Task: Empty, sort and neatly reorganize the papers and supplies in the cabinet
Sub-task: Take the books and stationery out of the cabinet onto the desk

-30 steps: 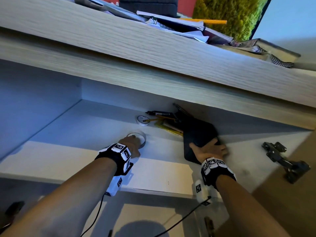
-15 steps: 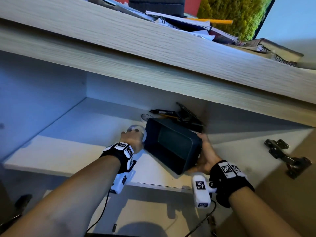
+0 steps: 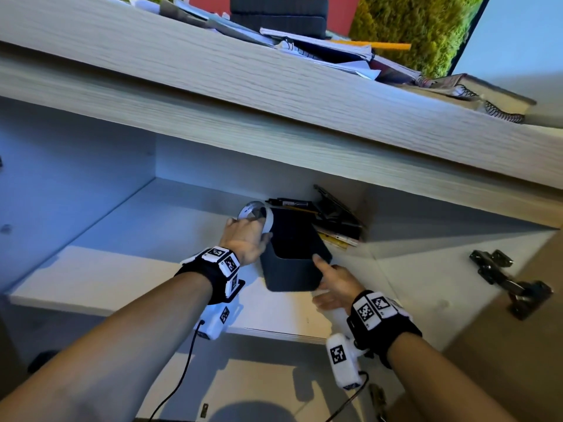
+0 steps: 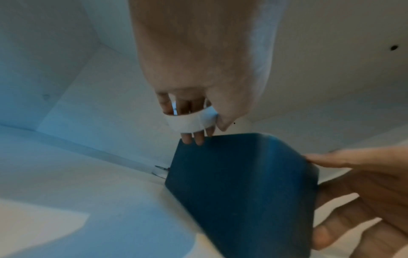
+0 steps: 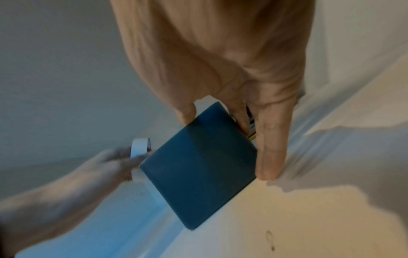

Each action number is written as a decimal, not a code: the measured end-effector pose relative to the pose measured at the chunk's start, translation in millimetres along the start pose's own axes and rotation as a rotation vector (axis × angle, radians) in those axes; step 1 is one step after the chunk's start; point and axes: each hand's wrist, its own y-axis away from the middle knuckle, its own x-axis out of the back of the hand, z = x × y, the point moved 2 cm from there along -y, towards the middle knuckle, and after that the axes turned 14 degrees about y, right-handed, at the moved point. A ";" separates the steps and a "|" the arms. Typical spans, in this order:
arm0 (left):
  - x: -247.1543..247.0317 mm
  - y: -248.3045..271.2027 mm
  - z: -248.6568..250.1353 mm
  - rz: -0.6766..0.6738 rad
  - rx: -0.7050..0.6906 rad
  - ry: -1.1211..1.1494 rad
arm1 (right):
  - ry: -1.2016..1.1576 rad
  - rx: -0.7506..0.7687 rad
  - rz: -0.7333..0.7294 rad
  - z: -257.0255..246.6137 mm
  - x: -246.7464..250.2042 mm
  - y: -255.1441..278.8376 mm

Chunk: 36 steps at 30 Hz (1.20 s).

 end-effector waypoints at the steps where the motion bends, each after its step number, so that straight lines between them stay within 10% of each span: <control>1: 2.0 -1.8 3.9 0.063 0.004 0.003 | 0.047 0.024 -0.015 -2.6 -2.6 0.9; 4: 9.5 -11.7 16.0 0.191 -0.025 0.009 | 0.135 0.085 -0.053 -10.0 -5.7 0.1; 10: -9.6 -18.9 11.6 -0.114 -0.074 -0.022 | 0.465 0.146 -0.014 -17.0 13.4 -30.6; 18: -18.2 -12.7 -7.5 -0.069 -0.037 -0.089 | 1.194 0.230 0.180 -21.8 65.9 -124.7; 36: -6.9 -36.4 -13.8 -0.099 0.149 -0.272 | 1.245 0.267 0.097 -43.8 47.5 -212.9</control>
